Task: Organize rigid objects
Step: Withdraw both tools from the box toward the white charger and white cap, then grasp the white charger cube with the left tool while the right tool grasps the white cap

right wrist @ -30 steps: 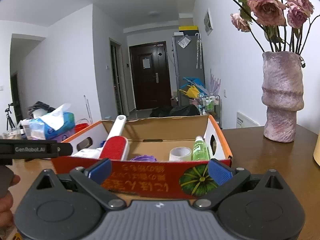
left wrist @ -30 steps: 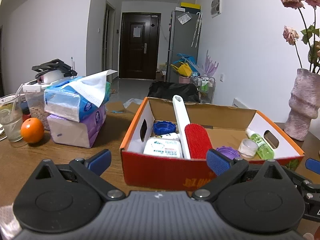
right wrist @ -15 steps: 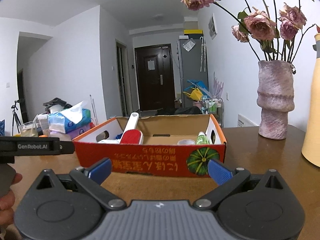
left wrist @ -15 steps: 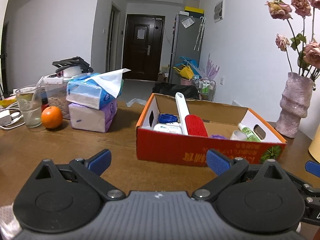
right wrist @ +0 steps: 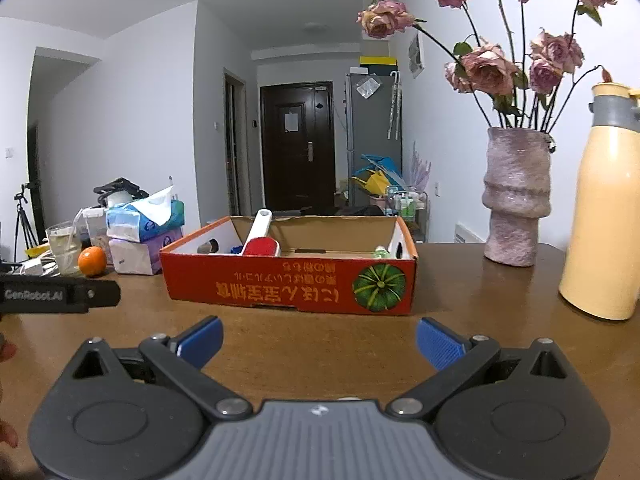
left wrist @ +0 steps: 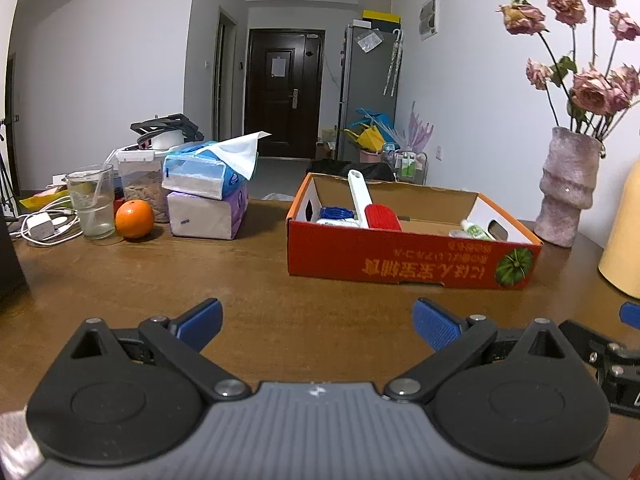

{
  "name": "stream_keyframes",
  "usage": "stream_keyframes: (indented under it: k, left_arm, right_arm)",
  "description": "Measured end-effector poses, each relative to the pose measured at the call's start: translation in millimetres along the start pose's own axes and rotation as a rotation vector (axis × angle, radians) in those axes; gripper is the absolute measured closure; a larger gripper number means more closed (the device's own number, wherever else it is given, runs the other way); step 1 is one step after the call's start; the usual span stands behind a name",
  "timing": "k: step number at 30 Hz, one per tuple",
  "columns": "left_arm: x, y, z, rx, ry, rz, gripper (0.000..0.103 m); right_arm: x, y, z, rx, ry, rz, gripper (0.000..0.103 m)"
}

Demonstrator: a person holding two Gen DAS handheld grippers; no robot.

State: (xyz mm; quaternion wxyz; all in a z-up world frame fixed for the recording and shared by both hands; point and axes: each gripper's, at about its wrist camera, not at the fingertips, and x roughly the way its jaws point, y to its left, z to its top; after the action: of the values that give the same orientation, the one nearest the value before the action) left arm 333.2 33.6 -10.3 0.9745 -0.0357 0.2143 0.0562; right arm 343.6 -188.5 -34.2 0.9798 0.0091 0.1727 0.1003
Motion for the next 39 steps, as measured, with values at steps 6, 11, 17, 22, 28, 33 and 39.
stream_keyframes:
  k: [6, 11, 17, 22, 28, 33, 39]
  left_arm:
    - [-21, -2, -9, 0.017, 0.014, 0.002, 0.0]
    - [-34, -5, -18, 0.035, 0.049, 0.007, 0.0]
    - [-47, -4, -24, 0.023, 0.091, -0.008, 0.0]
    - [-54, -4, -32, 0.032, 0.131, -0.002, 0.0]
    - [-51, -4, -43, 0.03, 0.202, -0.002, 0.0]
    - [-46, -4, -45, 0.034, 0.225, 0.01, 0.0]
    - [-36, -6, -46, 0.04, 0.252, 0.028, 0.0]
  right_arm:
    - [-22, 1, -4, -0.009, 0.016, -0.006, 0.0]
    - [-39, 3, -9, -0.017, 0.034, -0.008, 0.0]
    - [-57, 0, -14, -0.008, 0.047, -0.014, 0.0]
    - [-67, -2, -18, -0.008, 0.065, -0.02, 0.0]
    - [-72, -4, -24, -0.022, 0.086, -0.029, 0.0]
    - [-70, -6, -27, -0.023, 0.103, -0.037, 0.0]
    - [-65, -8, -31, -0.017, 0.111, -0.046, 0.0]
